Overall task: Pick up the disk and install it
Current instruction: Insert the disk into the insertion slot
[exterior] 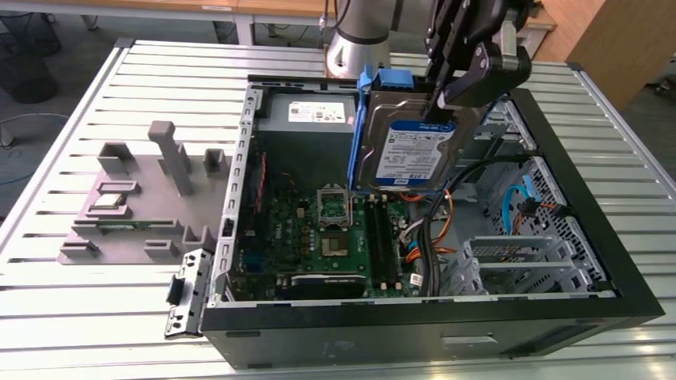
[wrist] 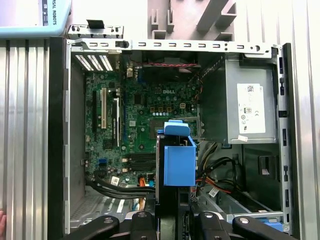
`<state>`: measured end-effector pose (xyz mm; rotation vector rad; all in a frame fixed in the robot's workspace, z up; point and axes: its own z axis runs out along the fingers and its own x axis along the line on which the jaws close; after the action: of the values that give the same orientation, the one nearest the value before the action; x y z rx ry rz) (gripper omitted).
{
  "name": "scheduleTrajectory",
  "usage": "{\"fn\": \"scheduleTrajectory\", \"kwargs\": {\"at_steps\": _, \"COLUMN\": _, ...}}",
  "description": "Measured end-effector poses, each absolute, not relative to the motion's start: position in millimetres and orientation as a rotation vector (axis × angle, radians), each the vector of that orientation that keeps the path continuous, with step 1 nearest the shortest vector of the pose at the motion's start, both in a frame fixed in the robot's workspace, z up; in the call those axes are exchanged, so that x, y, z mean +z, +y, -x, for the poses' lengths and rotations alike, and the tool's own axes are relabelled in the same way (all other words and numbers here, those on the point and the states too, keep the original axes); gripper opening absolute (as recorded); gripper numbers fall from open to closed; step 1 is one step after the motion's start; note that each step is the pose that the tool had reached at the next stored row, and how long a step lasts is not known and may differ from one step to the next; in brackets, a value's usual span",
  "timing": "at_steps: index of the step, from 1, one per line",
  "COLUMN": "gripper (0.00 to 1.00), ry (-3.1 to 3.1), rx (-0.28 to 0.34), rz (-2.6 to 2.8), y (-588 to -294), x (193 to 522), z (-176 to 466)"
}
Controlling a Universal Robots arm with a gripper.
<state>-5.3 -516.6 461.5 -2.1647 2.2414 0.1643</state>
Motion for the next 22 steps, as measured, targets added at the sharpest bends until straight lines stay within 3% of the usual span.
{"fn": "scheduleTrajectory", "kwargs": {"at_steps": 22, "gripper": 0.35, "ry": 2.241, "rx": 0.165, "rz": 2.165, "y": -516.8, "x": 461.5, "z": -3.4}}
